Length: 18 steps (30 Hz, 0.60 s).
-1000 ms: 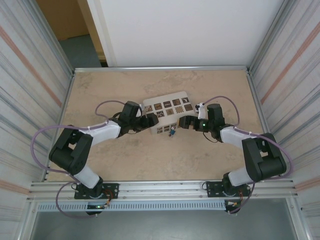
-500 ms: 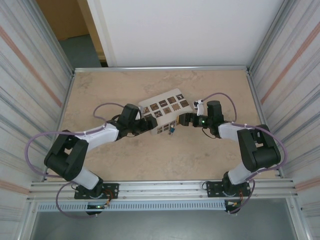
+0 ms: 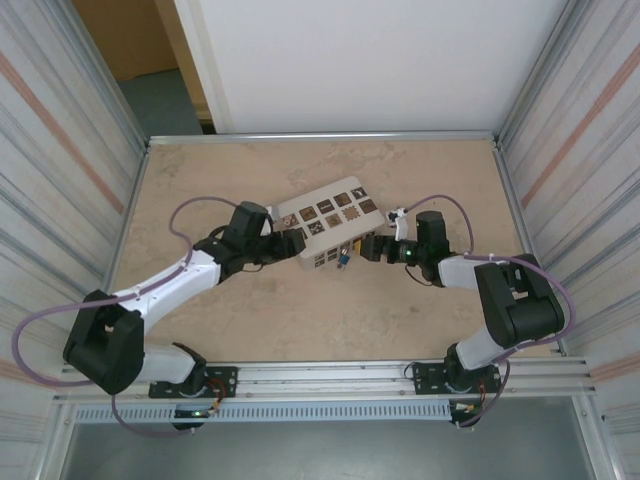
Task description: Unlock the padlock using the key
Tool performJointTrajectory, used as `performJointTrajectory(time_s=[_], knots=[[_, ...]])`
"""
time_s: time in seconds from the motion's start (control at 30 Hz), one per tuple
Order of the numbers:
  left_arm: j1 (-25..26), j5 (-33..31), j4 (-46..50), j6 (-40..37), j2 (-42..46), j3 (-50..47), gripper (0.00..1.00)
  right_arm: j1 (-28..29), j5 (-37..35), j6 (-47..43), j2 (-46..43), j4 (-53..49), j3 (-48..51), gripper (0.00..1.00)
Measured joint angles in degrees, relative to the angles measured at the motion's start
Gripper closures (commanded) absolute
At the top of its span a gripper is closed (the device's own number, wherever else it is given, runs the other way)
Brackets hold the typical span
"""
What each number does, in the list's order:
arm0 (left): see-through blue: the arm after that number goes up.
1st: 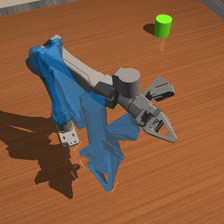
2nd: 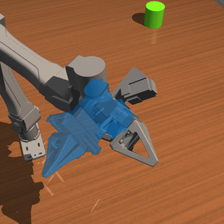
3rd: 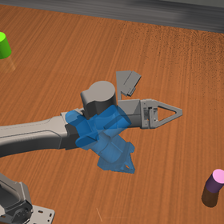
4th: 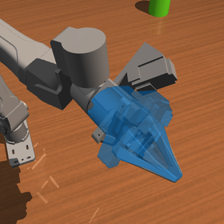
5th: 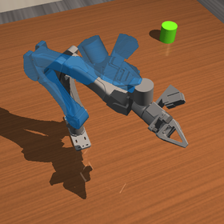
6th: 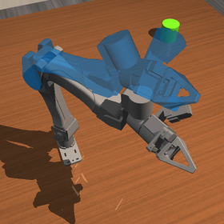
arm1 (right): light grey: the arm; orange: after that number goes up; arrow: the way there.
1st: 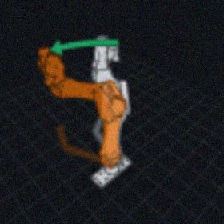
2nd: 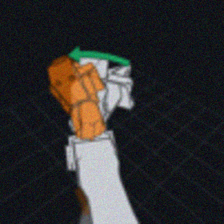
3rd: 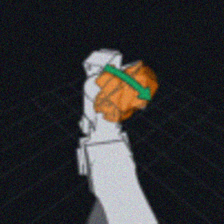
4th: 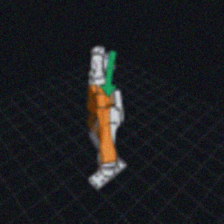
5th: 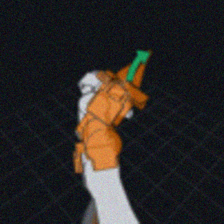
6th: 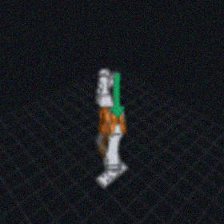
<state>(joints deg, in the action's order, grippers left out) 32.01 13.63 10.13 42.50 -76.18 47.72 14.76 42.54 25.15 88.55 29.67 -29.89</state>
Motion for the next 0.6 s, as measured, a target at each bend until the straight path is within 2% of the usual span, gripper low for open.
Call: performJointTrajectory(time_s=[0.3, 0.6], knots=[[-0.02, 3.26, 1.03, -2.23, -4.28, 8.35, 0.66, 3.8, -0.55, 2.36, 2.34, 6.01, 0.61, 0.33], [-1.79, 7.15, 0.76, -2.67, -12.31, 11.63, 0.77, 6.45, -1.57, 2.97, 8.2, 10.16, 0.48, 0.34]])
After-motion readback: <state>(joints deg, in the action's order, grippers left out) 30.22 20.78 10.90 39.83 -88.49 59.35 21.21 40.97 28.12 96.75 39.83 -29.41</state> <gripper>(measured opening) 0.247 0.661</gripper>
